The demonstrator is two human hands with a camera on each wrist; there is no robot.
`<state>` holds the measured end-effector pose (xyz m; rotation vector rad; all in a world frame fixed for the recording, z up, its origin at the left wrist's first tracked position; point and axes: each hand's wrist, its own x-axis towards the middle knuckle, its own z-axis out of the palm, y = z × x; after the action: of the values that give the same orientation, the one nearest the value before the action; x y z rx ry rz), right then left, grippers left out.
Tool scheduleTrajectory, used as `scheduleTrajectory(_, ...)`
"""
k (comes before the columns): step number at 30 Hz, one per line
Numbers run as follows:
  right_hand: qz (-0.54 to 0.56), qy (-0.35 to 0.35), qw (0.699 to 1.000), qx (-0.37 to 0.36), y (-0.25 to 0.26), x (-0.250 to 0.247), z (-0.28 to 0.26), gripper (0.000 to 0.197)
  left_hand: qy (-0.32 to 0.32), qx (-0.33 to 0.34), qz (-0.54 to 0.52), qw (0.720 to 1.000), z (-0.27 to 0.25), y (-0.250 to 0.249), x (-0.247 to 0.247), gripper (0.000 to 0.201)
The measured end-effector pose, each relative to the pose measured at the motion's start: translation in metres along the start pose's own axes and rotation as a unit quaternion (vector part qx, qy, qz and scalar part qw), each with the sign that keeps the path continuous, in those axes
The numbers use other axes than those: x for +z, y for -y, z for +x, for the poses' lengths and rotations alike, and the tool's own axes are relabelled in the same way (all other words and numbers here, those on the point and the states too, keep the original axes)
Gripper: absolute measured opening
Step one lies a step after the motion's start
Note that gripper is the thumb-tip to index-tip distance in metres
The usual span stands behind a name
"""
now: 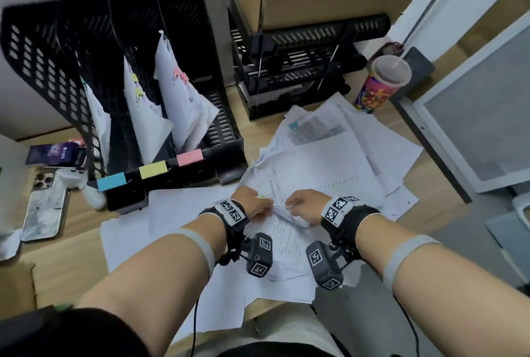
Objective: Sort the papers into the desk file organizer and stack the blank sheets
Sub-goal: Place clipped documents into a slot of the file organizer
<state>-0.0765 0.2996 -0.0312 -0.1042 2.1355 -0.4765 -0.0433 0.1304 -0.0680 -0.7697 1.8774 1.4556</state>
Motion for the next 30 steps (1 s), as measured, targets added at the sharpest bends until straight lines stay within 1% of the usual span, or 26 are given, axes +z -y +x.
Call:
scheduleTrajectory(2,-0.006,0.002,1.000,-0.004,-0.006,-0.007,0.004,0.036,-0.019,0.016,0.031,0.999,0.006,-0.005,0.004,0.026)
scheduleTrajectory(3,-0.002,0.004,1.000,-0.006,-0.009,-0.010,0.006,0.035,-0.031,0.022,0.043,0.998,0.008,-0.006,0.005,0.030)
scheduleTrajectory(5,0.017,0.011,1.000,-0.010,-0.013,-0.018,0.008,0.031,-0.060,0.022,0.061,0.996,0.018,-0.008,0.007,0.045)
scheduleTrajectory(6,0.025,0.017,0.999,-0.011,-0.014,-0.022,0.009,0.030,-0.074,0.016,0.064,0.995,0.020,-0.010,0.007,0.047)
scheduleTrajectory(9,0.048,0.042,0.998,-0.009,-0.016,-0.030,0.013,0.031,-0.114,0.034,0.082,0.990,0.023,-0.013,0.010,0.037)
scheduleTrajectory(12,0.052,0.062,0.997,-0.003,-0.014,-0.037,0.017,0.030,-0.121,0.088,0.114,0.982,0.025,-0.017,0.012,0.032)
scheduleTrajectory(15,0.078,0.073,0.994,0.014,-0.013,-0.042,0.021,0.026,-0.108,0.130,0.150,0.974,0.028,-0.021,0.014,0.037)
scheduleTrajectory(16,0.092,0.059,0.994,0.015,-0.012,-0.044,0.023,0.025,-0.099,0.139,0.143,0.975,0.028,-0.022,0.014,0.036)
scheduleTrajectory(17,0.087,0.024,0.996,0.005,-0.012,-0.047,0.024,0.027,-0.089,0.146,0.132,0.976,0.027,-0.023,0.013,0.033)
scheduleTrajectory(19,0.031,-0.095,0.995,-0.022,-0.009,-0.057,0.025,0.040,-0.064,0.155,0.111,0.980,0.022,-0.025,0.008,0.026)
scheduleTrajectory(21,-0.043,-0.214,0.975,-0.045,-0.004,-0.071,0.023,0.057,-0.051,0.159,0.078,0.983,0.013,-0.027,-0.003,0.014)
scheduleTrajectory(22,-0.080,-0.240,0.966,-0.052,-0.001,-0.077,0.023,0.063,-0.046,0.157,0.060,0.985,0.008,-0.027,-0.009,0.013)
scheduleTrajectory(23,-0.119,-0.240,0.962,-0.054,0.004,-0.082,0.020,0.066,-0.041,0.156,0.045,0.986,0.004,-0.027,-0.016,0.013)
scheduleTrajectory(24,-0.139,-0.216,0.965,-0.050,0.008,-0.086,0.021,0.062,-0.040,0.156,0.039,0.986,0.000,-0.024,-0.024,0.012)
scheduleTrajectory(25,-0.134,-0.185,0.972,-0.053,0.013,-0.088,0.022,0.048,-0.044,0.157,0.038,0.986,-0.004,-0.022,-0.031,0.011)
scheduleTrajectory(27,-0.081,-0.130,0.986,-0.066,0.022,-0.084,0.021,0.008,-0.059,0.153,0.024,0.986,-0.011,-0.017,-0.048,0.007)
scheduleTrajectory(28,-0.060,-0.118,0.988,-0.077,0.027,-0.079,0.022,0.008,-0.071,0.148,0.014,0.986,-0.015,-0.013,-0.057,0.007)
scheduleTrajectory(30,-0.028,-0.104,0.991,-0.084,0.034,-0.067,0.023,0.016,-0.085,0.121,-0.009,0.989,-0.022,-0.004,-0.075,0.012)
